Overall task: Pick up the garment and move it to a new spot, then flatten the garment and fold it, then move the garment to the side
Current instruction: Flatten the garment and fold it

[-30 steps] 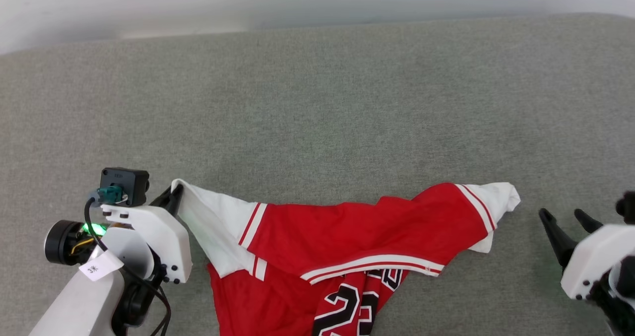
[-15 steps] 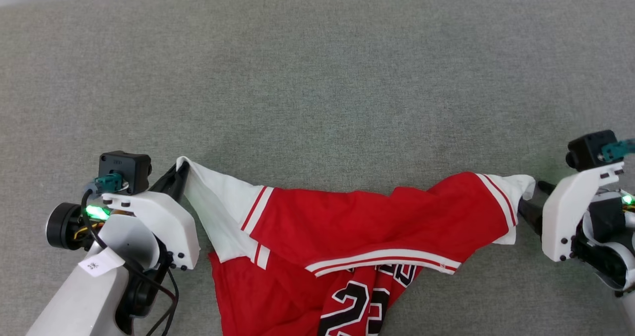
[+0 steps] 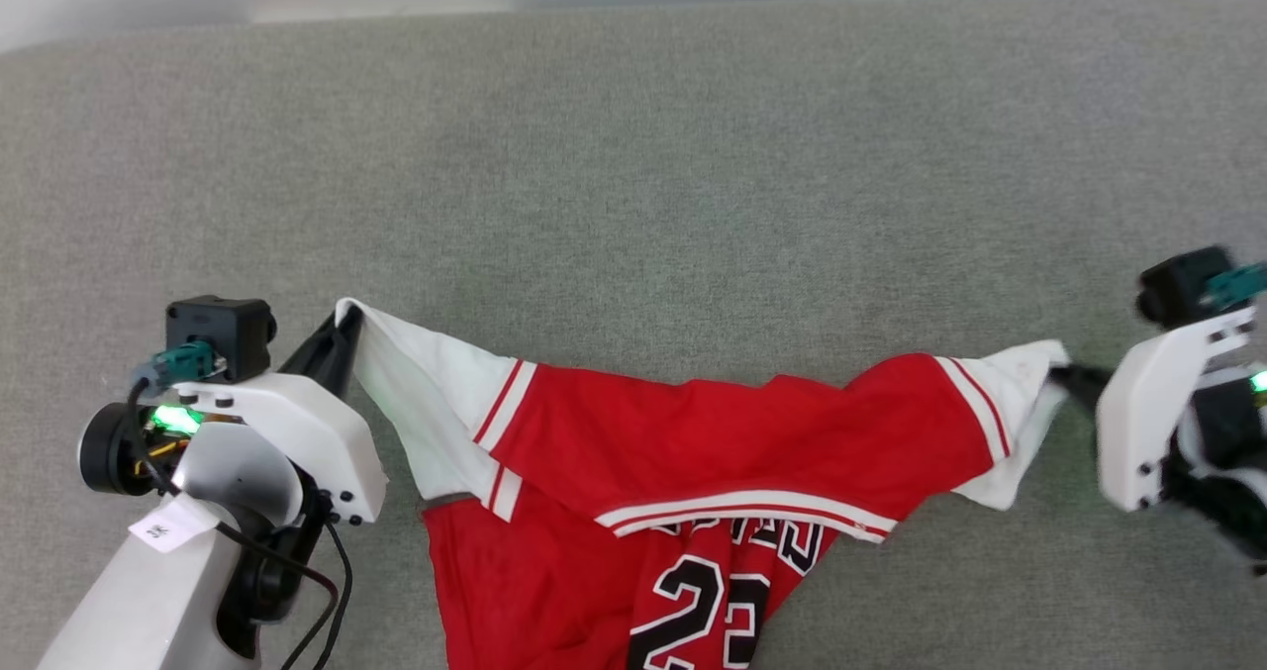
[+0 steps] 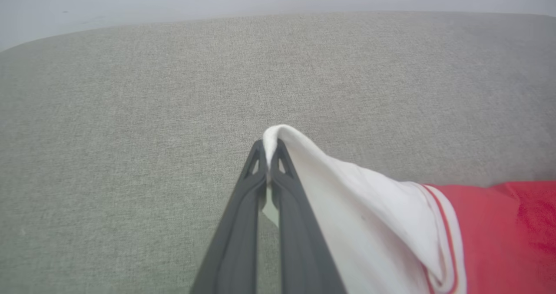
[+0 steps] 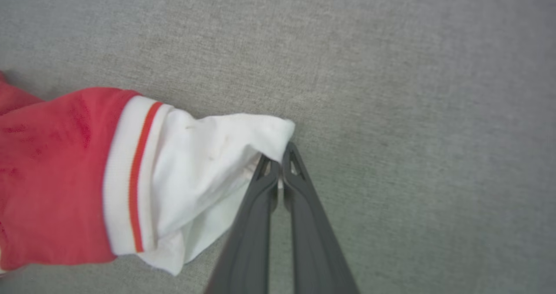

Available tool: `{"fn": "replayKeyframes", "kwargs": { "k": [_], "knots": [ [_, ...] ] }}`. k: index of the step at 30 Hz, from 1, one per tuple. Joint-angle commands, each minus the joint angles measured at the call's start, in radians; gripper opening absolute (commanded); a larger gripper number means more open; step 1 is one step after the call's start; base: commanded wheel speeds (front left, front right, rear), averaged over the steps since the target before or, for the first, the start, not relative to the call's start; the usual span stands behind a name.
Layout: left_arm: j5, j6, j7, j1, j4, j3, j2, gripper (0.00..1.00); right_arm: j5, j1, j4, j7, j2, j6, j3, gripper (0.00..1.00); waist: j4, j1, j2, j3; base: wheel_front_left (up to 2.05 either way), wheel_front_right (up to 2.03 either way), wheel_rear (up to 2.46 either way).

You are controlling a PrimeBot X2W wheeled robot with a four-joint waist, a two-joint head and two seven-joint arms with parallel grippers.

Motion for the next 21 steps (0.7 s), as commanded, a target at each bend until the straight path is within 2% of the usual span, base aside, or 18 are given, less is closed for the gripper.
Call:
{"fn": "replayKeyframes", "kwargs": {
  "k": [1,8,11,15,21],
  "knots": [
    [-0.009,0.006,-0.019,-0.01,0.002,0.015,-0.003,0.0,-0.016,-0.026,-0.012,-0.022,-0.025,-0.001,-0.029,0.0,-0.007,0.0,0.0,-0.028,0.0,0.0,0.0],
    [-0.066,0.012,-0.063,-0.048,0.007,0.089,-0.015,0.0,-0.055,-0.078,-0.039,-0.038,-0.038,-0.001,-0.1,0.0,-0.035,0.0,0.0,-0.07,0.0,0.0,0.0],
    [-0.092,-0.003,-0.075,-0.108,0.028,0.111,-0.03,0.0,-0.079,-0.117,-0.03,-0.038,-0.031,-0.001,-0.129,0.0,-0.035,0.0,0.0,-0.074,0.0,0.0,0.0],
    [-0.113,-0.029,-0.077,-0.24,0.1,0.114,-0.06,0.0,-0.111,-0.195,0.004,-0.041,-0.027,-0.001,-0.157,0.0,-0.029,0.0,0.0,-0.069,0.0,0.0,0.0],
    [-0.125,-0.069,-0.123,-0.496,0.285,0.133,-0.101,0.0,-0.151,-0.39,0.076,-0.088,-0.002,-0.001,-0.19,0.0,-0.033,0.0,0.0,-0.021,0.0,0.0,0.0]
  ]
}}
